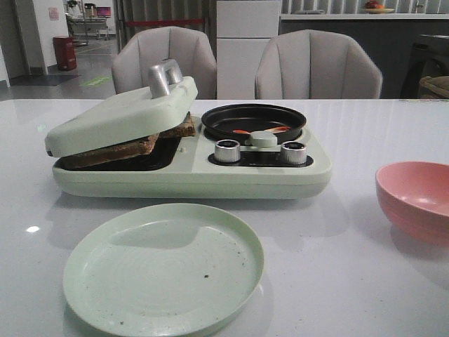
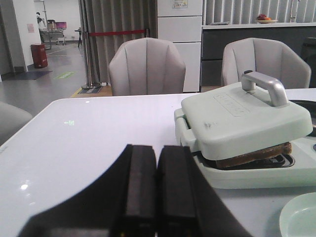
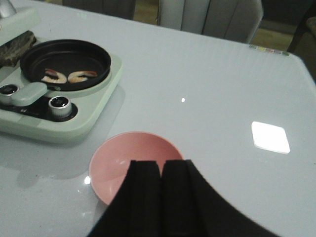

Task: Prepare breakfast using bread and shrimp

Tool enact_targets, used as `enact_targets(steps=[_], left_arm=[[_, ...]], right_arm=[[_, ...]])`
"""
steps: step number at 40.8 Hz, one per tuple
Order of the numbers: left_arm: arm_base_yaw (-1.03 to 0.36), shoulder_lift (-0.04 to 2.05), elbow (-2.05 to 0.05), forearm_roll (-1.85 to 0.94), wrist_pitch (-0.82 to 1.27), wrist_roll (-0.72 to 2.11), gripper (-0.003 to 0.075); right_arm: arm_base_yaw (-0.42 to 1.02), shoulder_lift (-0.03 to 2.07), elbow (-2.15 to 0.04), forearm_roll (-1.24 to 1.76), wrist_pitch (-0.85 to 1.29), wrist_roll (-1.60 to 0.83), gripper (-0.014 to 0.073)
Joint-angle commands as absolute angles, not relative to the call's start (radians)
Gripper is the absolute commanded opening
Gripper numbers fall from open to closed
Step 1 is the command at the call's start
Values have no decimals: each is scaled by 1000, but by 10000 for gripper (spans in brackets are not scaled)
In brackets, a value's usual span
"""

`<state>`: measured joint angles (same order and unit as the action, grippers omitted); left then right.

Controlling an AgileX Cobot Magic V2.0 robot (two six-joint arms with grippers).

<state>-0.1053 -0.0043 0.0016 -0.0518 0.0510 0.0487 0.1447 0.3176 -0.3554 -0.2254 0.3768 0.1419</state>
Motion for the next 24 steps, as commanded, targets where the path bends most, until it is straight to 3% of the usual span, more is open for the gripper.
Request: enact_targets(steps=[1,16,24], left_arm=[[-105,-23,32,-52,-37,37,102],[-105,-23,32,-52,-37,37,102],[-105,-21,32,-52,-37,37,102]], right_arm=[[88,228,-293,-246,208,128,45],[-19,-32,4,-235,-40,138,45],[-9,-32,11,-211,-65,142,45]])
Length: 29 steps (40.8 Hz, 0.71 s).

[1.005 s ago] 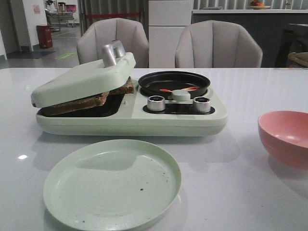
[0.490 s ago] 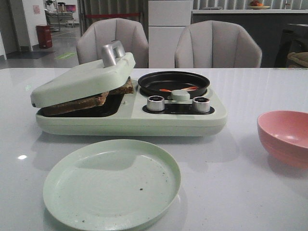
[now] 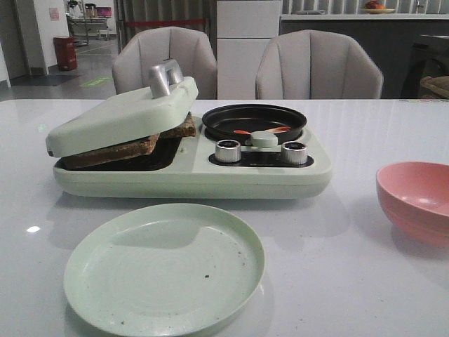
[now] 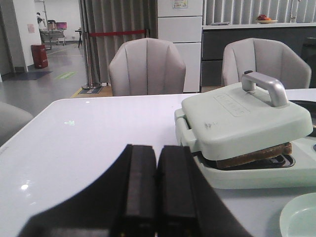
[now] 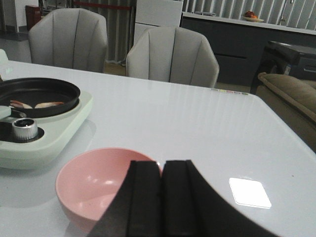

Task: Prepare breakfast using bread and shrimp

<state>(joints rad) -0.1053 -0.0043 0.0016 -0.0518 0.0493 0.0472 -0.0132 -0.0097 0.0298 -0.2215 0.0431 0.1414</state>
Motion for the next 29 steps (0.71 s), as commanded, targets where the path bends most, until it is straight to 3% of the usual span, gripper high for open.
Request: enact_targets(steps=[1,29], left_arm=[[-105,-21,32,-52,-37,37,101],[-105,-21,32,-52,-37,37,102]], right_arm=[[-9,-32,11,-200,-65,152,45],[-40,-31,11,-38,-55,129,45]])
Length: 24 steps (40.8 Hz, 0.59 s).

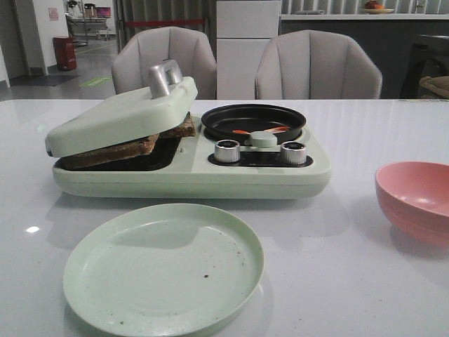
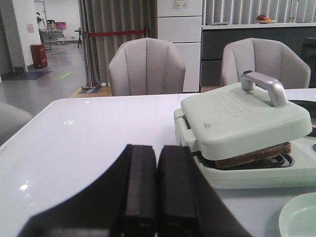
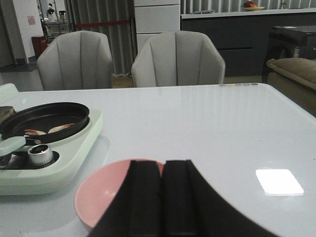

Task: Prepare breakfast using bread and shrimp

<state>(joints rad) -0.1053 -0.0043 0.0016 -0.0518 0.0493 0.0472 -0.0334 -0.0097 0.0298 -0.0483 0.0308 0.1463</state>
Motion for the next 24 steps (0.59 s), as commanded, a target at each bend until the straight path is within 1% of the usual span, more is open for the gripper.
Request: enact_targets(steps=[1,13,24], left_arm=[[-105,-21,32,-52,-37,37,101],[-105,-21,32,-52,-37,37,101],[-105,-21,32,-52,-37,37,101]], right_arm=[[-40,-31,11,-31,-53,122,45],[-36,-31,11,98,-39,-110,45],[-23,-31,12,96,-14,-119,45]])
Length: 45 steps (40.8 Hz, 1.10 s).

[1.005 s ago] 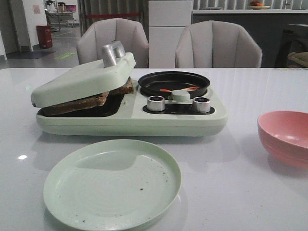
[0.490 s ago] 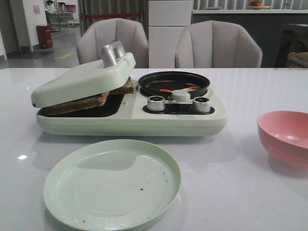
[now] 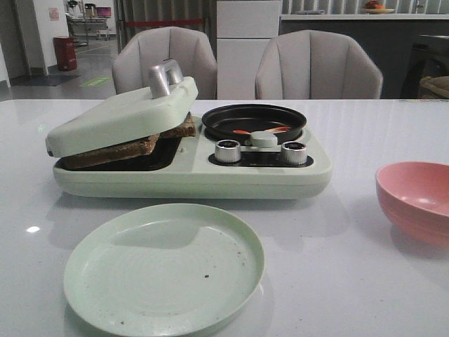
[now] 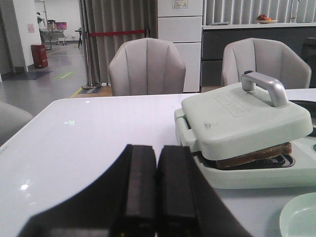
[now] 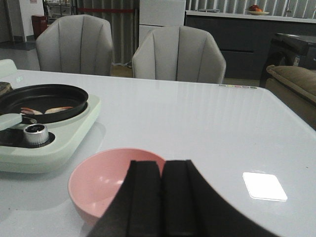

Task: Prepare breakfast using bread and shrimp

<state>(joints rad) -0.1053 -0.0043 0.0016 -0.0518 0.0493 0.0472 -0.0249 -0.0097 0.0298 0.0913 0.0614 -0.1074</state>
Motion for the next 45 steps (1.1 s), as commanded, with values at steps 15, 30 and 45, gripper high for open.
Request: enact_targets(steps=[15,30,45], left_arm=[[-105,-21,32,-52,-37,37,101],[-105,-21,32,-52,-37,37,102],[-105,-21,32,-52,-37,37,101]], right_arm=[[13,-31,12,98,-45,-114,45],[11,-31,12,100,-100,-52,45],[11,-31,12,100,-95,-52,45]])
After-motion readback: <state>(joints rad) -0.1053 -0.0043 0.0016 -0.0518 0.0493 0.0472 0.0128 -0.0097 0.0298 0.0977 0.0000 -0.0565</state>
